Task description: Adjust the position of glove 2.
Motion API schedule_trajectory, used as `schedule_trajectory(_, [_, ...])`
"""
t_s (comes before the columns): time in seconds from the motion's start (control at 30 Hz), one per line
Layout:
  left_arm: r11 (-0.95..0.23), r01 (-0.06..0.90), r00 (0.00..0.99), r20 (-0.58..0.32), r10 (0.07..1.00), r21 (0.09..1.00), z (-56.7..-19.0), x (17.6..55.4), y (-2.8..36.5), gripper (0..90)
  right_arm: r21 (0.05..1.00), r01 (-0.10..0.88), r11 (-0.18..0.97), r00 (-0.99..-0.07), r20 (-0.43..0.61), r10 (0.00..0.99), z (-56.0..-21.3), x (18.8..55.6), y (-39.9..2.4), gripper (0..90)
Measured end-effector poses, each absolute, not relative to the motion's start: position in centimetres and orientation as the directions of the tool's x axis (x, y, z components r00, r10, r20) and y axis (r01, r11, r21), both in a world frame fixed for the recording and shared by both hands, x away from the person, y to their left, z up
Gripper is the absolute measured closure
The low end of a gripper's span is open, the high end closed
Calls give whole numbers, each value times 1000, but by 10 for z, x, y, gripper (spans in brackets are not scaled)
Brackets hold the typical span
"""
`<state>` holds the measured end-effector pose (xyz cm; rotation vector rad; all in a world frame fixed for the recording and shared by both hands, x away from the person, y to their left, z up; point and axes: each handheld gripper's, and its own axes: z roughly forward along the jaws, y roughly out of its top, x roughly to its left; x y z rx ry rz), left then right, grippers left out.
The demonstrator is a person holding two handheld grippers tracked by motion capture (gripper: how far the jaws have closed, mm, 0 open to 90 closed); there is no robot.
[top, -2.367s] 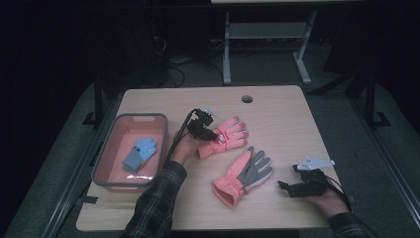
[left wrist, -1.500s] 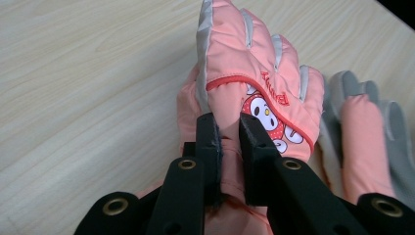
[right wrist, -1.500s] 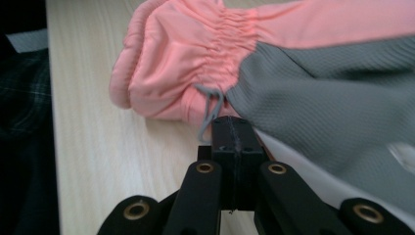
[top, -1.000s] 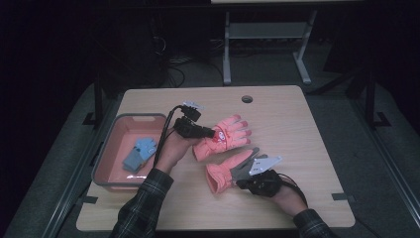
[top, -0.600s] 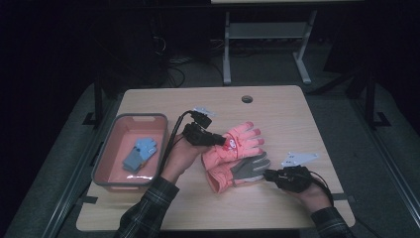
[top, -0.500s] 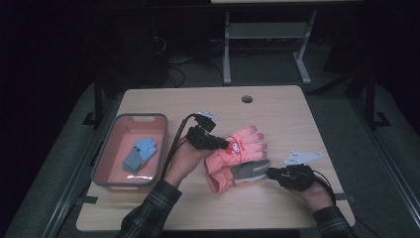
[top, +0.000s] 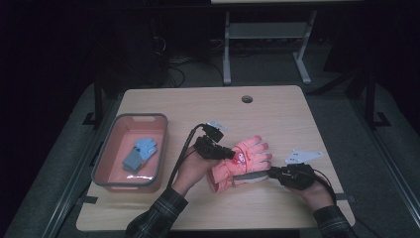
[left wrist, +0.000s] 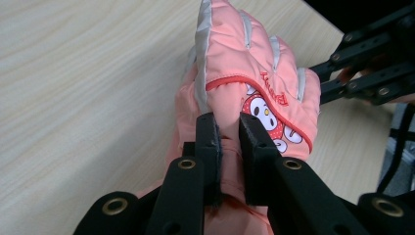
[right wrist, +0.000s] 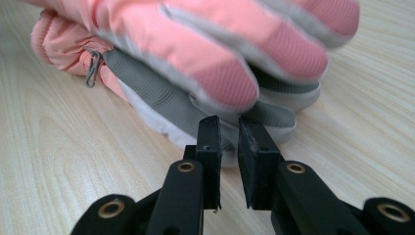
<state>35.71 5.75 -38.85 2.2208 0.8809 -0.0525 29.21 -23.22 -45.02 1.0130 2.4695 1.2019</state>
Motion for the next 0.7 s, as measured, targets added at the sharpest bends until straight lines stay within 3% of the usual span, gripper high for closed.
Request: schedule_trajectory(0.7, [-512, 555, 808, -280, 518, 655, -382, 345, 61, 783, 815, 459, 354, -689, 75, 721, -424, 293, -252, 825])
